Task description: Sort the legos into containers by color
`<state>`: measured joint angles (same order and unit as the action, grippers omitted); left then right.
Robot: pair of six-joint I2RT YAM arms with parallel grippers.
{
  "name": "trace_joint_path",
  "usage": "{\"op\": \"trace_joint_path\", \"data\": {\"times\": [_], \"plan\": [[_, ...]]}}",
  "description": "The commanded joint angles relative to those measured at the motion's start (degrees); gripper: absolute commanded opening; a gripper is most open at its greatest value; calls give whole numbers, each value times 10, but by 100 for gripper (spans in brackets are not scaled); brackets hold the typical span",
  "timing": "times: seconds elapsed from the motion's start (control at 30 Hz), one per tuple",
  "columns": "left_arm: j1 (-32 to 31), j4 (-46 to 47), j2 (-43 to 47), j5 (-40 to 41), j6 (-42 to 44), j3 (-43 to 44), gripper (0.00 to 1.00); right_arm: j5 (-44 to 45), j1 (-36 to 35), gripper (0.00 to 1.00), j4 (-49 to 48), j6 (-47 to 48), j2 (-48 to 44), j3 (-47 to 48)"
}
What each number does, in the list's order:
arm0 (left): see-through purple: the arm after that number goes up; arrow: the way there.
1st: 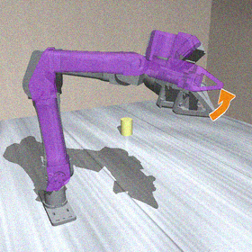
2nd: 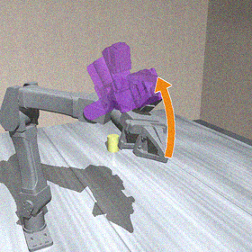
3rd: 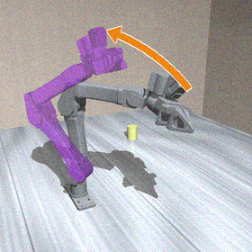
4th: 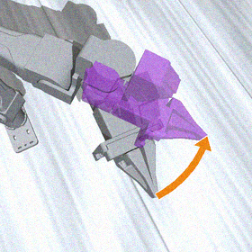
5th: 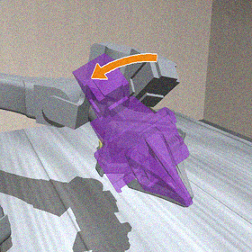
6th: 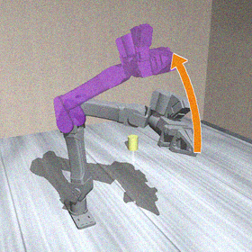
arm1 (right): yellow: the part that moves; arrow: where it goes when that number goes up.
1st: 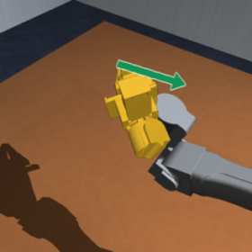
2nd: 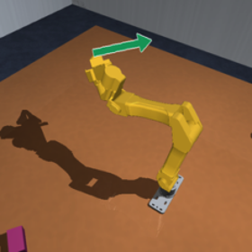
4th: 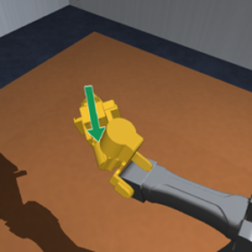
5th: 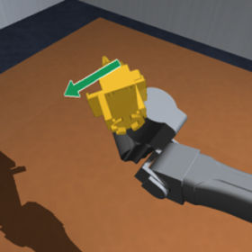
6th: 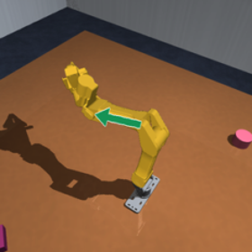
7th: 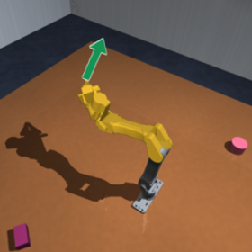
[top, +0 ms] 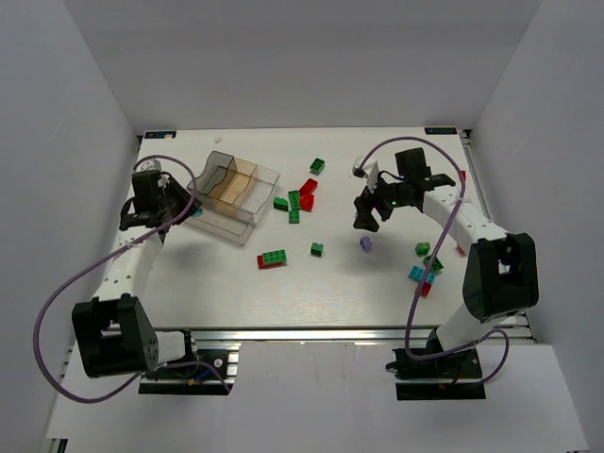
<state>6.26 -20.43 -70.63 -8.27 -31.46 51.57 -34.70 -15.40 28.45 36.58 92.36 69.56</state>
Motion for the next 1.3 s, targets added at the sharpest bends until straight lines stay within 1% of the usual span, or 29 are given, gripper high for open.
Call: {"op": "trace_joint_path", "data": {"times": [0.0, 0.03, 0.13, 0.17, 0.27, 0.33, 0.4, 0.43, 0.5, 0.53, 0.63, 0.67, 0.77, 0.83, 0.93, 0.97, 1.0, 1.03, 1.07, 1.1, 1.13, 1.17, 1.2, 1.23, 1.27], "plan": [[3, 29, -53, -15, -36, 35, 0, -13, -2, 84, -11, 6, 6, 27], [3, 41, -81, -15, -44, 41, 0, -13, -2, 84, -11, 6, 6, 28], [3, 62, -121, -18, -52, 62, 0, -11, -2, 84, -12, 7, 7, 33], [3, 64, -145, -22, -52, 69, 0, -11, -2, 84, -12, 8, 6, 33], [3, 59, -178, -23, -51, 94, 0, -7, -1, 85, -16, 8, 2, 30], [3, 59, -187, -22, -48, 100, 9, -4, -2, 85, -20, 4, 0, 26], [3, 62, -196, -22, -49, 100, 10, -3, 0, 85, -23, 2, -2, 22], [3, 64, -197, -22, -48, 100, 13, -3, -2, 86, -24, -1, -2, 20], [3, 65, -205, -22, -48, 100, 23, -2, -1, 86, -26, -2, -3, 18], [3, 63, -208, -22, -47, 104, 37, -2, -1, 86, -26, -3, -2, 18], [3, 59, -212, -23, -47, 105, 56, 2, -2, 86, -25, -1, -1, 20], [3, 59, -210, -22, -45, 104, 66, 3, 0, 86, -26, -2, 0, 22], [3, 59, -203, -16, -44, 100, 80, 2, 5, 88, -24, -16, 7, 31], [3, 57, -197, -13, -40, 100, 82, 11, 5, 88, -27, -32, 12, 42], [3, 56, -184, -16, -39, 106, 83, 27, 12, 89, -38, -83, 22, 59], [3, 57, -174, -18, -40, 107, 81, 32, 14, 89, -41, -98, 26, 65], [3, 57, -168, -21, -39, 109, 79, 55, 19, 89, -49, -139, 28, 68], [3, 61, -160, -24, -40, 109, 77, 70, 26, 89, -67, -159, 29, 73], [3, 64, -151, -32, -40, 107, 74, 82, 28, 89, -73, -173, 29, 76], [3, 71, -132, -39, -39, 100, 65, 109, 39, 88, -80, -205, 28, 79], [3, 81, -123, -46, -40, 95, 58, 132, 48, 86, -87, -222, 29, 83], [3, 86, -112, -61, -41, 89, 51, 154, 60, 83, -90, -236, 32, 95], [3, 93, -93, -68, -42, 75, 38, 190, 65, 72, -89, -248, 34, 104], [3, 104, -81, -75, -46, 67, 33, 211, 72, 63, -87, -269, 41, 113], [3, 111, -73, -82, -47, 58, 29, 230, 94, 55, -76, -274, 47, 132]]}}
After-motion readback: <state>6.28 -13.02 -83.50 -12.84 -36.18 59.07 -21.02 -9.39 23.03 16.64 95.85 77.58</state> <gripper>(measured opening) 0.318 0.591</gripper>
